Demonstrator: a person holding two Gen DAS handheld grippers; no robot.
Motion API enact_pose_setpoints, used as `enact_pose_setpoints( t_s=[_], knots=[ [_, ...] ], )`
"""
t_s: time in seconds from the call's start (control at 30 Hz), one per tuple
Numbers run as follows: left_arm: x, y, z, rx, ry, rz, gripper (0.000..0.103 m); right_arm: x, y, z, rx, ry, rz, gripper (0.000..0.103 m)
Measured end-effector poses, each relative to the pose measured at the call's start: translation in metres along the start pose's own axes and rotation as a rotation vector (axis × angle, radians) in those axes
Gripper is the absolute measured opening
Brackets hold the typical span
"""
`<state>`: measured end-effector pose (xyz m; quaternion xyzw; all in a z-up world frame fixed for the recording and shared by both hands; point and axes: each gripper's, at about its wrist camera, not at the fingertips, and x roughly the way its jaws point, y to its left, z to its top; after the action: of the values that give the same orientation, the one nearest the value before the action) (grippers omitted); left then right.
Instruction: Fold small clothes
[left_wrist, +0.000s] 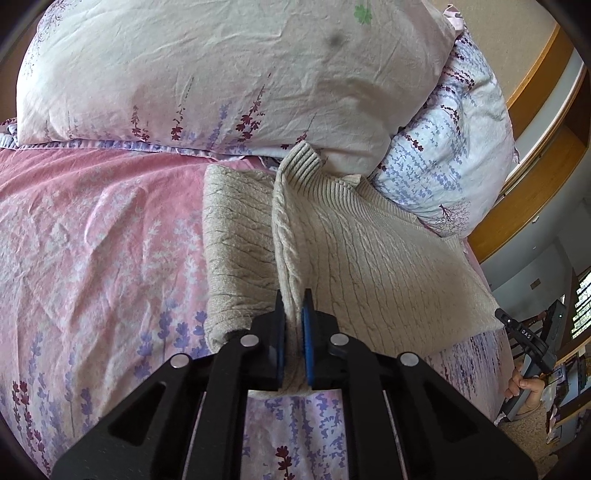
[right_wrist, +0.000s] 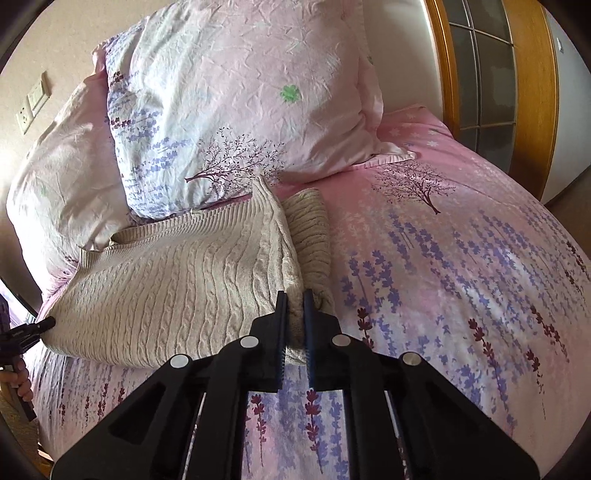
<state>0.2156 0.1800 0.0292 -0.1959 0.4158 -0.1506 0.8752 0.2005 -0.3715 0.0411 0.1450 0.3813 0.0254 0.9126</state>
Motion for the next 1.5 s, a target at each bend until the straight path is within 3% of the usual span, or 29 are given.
enact_pose_setpoints(
  t_s=[0.27, 0.43, 0.63, 0.7, 0.73, 0.83, 0.9, 1.03, 1.23, 1.5],
  knots=[
    [-0.005, 0.017, -0.009, -0.007, 0.009, -0.010, 0.007, 0.010, -0.006, -0.008, 0.008, 0.033, -0.038, 0.009],
    [0.005, 0.013, -0.013, 0.039, 0.022, 0.044, 0.007, 0.029, -0.007, -0.013, -0.004, 0.091, -0.083, 0.009],
    [0.007, 0.007, -0.016, 0.062, 0.013, 0.072, 0.011, 0.030, -0.004, -0.011, -0.020, 0.094, -0.111, 0.010],
    [0.001, 0.007, -0.015, 0.050, -0.009, 0.064, 0.012, 0.025, -0.005, -0.009, -0.001, 0.087, -0.115, 0.022],
    [-0.004, 0.006, -0.015, 0.046, -0.029, 0.065, 0.014, 0.020, -0.003, -0.007, -0.002, 0.065, -0.134, 0.033],
    [-0.020, -0.004, -0.009, 0.064, -0.129, 0.100, 0.035, 0.004, 0.014, -0.001, -0.071, -0.036, -0.142, 0.044],
    [-0.023, -0.016, -0.004, 0.100, -0.174, 0.115, 0.043, 0.005, 0.029, 0.004, -0.120, -0.046, -0.116, 0.050],
    [-0.005, -0.042, 0.000, 0.164, -0.139, 0.098, 0.044, 0.024, 0.054, 0.005, -0.188, -0.003, -0.079, 0.050],
    [0.025, -0.062, -0.012, 0.280, -0.055, 0.180, 0.044, 0.055, 0.061, -0.004, -0.215, 0.106, -0.136, 0.051],
    [0.036, -0.045, -0.014, 0.217, 0.003, 0.165, 0.043, 0.057, 0.056, -0.013, -0.236, 0.144, -0.141, 0.054]
  ],
)
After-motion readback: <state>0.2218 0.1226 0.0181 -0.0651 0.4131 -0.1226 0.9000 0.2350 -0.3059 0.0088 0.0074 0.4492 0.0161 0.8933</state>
